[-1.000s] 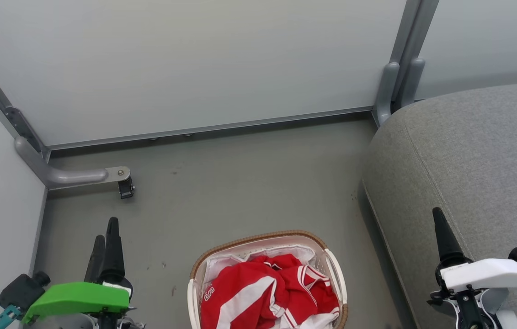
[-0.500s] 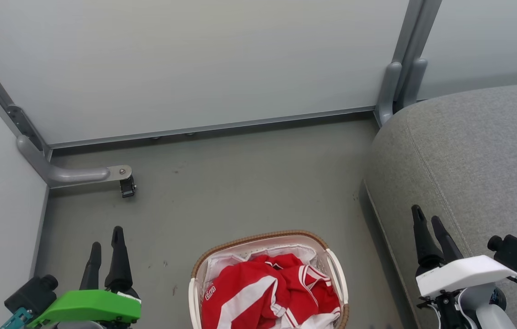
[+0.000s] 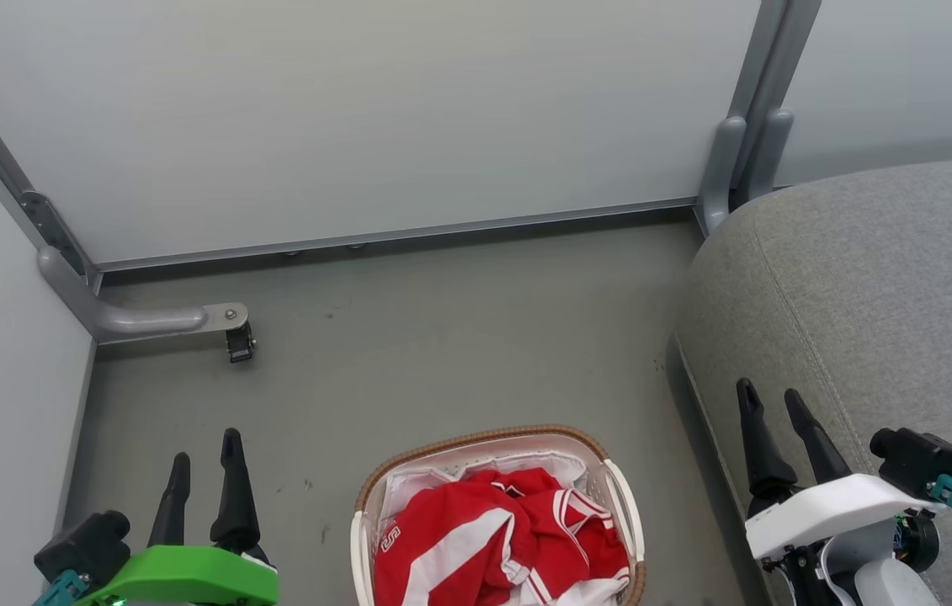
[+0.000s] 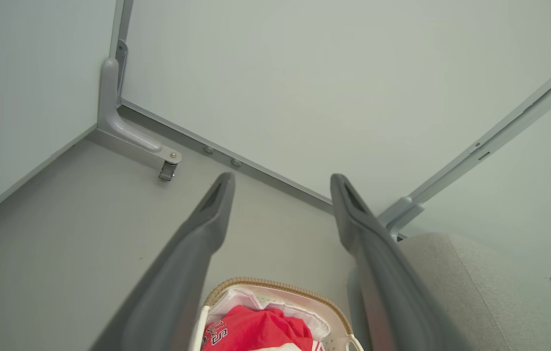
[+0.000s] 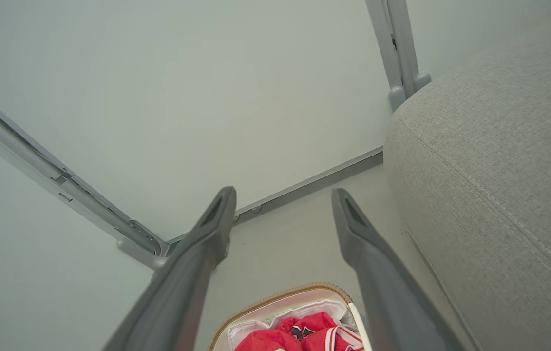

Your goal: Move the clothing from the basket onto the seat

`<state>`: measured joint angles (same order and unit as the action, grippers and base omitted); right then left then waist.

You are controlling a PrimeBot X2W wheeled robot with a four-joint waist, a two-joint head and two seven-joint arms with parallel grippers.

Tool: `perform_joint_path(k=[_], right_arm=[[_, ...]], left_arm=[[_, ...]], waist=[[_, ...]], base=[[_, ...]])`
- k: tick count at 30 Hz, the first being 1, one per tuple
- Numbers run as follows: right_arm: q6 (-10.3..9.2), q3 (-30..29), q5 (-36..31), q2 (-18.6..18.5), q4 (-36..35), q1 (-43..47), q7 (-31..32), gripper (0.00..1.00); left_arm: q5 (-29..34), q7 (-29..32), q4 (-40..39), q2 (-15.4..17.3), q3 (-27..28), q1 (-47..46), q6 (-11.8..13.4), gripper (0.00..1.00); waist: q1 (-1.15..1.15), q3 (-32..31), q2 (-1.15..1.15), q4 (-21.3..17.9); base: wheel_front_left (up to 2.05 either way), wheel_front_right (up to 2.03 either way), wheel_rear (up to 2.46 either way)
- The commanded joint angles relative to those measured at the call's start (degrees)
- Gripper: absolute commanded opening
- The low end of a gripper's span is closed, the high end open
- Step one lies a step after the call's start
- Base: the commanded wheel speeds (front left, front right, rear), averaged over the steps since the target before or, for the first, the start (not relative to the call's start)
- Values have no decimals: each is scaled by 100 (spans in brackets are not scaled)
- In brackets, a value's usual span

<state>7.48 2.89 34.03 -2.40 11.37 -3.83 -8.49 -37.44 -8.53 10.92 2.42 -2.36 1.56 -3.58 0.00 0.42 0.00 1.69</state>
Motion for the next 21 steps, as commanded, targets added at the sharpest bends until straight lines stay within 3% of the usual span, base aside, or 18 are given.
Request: perform_joint_path(k=[1,21], right_arm=[[1,22,-180,-36,-41,0,-61,100],[1,329,-1426,-46,72,68,-333,100]], left_arm=[[194,-55,-35,45,-24,24,16,100],[1295,-327,247,55,-212,131,5,100]], waist=[[0,-1,0,7],[0,-13,0,85]], base=[[0,0,0],[0,0,0]])
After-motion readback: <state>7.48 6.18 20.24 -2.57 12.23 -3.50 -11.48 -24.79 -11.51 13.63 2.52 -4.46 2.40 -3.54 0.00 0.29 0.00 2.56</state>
